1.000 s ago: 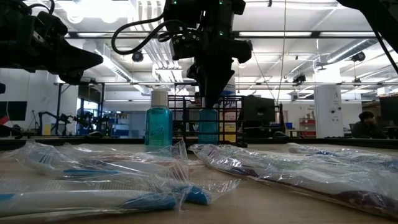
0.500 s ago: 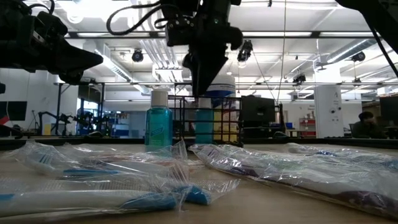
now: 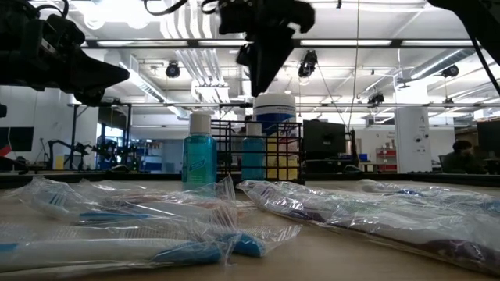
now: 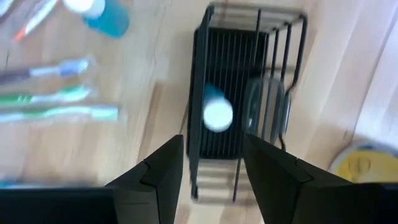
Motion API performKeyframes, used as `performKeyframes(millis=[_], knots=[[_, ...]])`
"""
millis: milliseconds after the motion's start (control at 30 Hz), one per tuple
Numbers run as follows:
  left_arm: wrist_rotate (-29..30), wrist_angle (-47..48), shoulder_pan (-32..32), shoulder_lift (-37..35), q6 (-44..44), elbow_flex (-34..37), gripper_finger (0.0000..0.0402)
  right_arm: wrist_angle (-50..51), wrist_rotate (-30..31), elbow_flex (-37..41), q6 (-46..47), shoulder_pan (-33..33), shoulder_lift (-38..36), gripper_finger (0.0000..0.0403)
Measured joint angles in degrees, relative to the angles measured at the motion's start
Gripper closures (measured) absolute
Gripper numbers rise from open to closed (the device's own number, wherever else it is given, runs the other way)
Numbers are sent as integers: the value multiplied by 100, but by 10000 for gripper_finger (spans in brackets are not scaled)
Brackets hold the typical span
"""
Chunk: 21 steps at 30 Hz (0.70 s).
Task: Pick & Place toothbrushing station
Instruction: Adjust the black wire organizer
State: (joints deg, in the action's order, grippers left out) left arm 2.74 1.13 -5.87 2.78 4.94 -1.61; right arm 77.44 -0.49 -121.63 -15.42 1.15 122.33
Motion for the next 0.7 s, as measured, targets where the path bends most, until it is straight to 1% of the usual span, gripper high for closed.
performKeyframes(millis=[233, 367, 533, 700], knots=[[-17, 17, 3, 5, 8, 0, 367, -23, -16, 608, 69, 0, -432, 239], [-18, 17, 5, 10, 21, 0, 367, -99, 2, 1058, 44, -2, -439, 239], [-17, 17, 3, 10, 27, 0, 367, -543, 6, 1626, 44, -1, -413, 239], [-17, 16, 3, 7, 26, 0, 367, -872, 44, 1916, 46, 0, -448, 239]])
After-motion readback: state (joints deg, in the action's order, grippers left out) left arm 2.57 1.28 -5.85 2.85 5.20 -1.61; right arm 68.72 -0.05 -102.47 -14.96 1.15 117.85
